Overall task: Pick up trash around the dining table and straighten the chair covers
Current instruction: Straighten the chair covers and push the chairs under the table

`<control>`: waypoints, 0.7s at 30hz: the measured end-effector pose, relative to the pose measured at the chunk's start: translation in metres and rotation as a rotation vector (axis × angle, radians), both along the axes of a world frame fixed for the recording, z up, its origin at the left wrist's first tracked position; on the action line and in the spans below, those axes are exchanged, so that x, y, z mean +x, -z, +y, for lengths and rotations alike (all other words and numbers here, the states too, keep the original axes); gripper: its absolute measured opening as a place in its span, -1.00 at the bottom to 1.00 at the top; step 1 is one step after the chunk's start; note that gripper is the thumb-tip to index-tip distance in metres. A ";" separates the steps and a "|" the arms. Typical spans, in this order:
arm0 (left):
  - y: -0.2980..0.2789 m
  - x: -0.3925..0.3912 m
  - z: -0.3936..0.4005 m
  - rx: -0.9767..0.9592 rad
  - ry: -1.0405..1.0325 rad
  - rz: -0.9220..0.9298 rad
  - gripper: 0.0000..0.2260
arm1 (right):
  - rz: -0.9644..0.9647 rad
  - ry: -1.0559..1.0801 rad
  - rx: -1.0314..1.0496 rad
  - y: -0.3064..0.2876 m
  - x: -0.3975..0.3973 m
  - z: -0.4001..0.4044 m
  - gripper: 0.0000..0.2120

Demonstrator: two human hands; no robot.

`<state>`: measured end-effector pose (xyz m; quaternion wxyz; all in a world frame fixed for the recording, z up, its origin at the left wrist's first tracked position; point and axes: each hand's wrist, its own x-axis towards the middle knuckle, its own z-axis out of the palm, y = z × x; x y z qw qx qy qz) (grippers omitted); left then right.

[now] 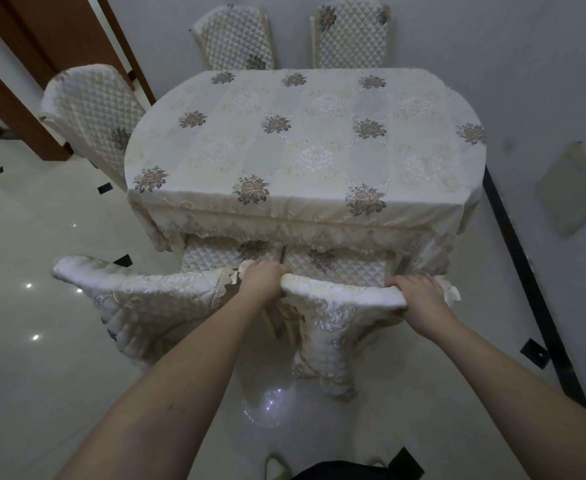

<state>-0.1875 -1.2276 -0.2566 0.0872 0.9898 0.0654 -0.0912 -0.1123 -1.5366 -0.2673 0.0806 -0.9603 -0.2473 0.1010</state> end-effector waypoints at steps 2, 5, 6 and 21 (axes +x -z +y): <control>0.001 0.000 -0.002 0.001 -0.006 0.004 -0.75 | 0.007 -0.009 -0.002 -0.001 0.002 0.000 -0.60; 0.003 -0.002 -0.004 0.000 -0.016 0.005 -0.75 | -0.006 -0.028 -0.009 -0.006 0.002 0.002 -0.65; 0.003 -0.003 -0.005 0.009 -0.014 0.007 -0.75 | -0.005 -0.033 -0.005 -0.007 0.002 0.001 -0.66; 0.014 -0.005 -0.003 0.049 -0.001 0.003 -0.76 | 0.030 -0.017 0.000 -0.002 0.002 -0.003 -0.61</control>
